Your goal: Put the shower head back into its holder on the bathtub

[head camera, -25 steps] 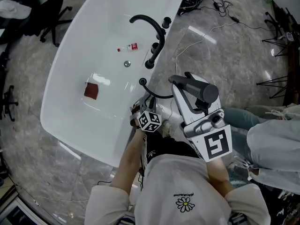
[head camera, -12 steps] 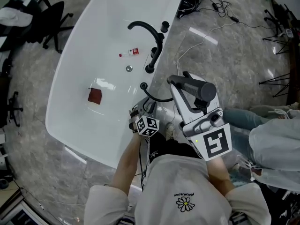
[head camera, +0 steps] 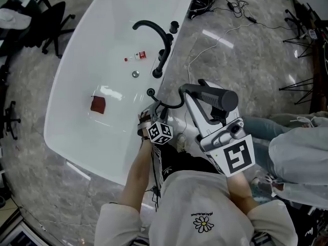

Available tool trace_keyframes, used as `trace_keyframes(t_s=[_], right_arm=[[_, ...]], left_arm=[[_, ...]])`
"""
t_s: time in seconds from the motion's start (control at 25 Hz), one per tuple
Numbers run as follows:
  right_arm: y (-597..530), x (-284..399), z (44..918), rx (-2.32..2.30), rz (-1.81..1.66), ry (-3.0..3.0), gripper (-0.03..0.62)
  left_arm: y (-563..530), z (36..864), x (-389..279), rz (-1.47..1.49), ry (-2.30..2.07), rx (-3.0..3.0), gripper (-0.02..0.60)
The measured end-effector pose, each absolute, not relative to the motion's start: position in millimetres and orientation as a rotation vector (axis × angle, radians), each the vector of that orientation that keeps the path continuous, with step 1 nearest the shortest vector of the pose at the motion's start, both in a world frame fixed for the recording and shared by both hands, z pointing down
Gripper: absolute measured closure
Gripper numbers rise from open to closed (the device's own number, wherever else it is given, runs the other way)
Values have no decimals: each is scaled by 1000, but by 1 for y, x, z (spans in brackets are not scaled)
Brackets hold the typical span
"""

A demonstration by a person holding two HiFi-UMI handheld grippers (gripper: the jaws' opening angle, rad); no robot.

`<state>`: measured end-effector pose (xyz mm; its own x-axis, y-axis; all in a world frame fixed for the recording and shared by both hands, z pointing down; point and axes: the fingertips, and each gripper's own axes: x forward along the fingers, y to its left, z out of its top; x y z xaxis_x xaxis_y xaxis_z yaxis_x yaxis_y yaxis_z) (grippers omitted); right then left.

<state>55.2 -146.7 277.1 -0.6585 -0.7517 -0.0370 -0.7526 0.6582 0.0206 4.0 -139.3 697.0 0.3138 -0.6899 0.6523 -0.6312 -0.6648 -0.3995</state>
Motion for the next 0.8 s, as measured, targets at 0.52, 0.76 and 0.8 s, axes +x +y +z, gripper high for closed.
trace_keyframes(t_s=[0.52, 0.76, 0.8], right_arm=[[-149, 42, 264, -1173, -5, 2816, 457], [-160, 22, 277, -1137, -17, 2859, 457], [-163, 18, 279, -1129, -28, 2863, 457]], left_arm=[[-189, 704, -75, -1265, 1845, -2531, 493], [-181, 690, -99, -993, 2087, -2577, 419], [-180, 681, -105, -934, 2130, -2572, 422]])
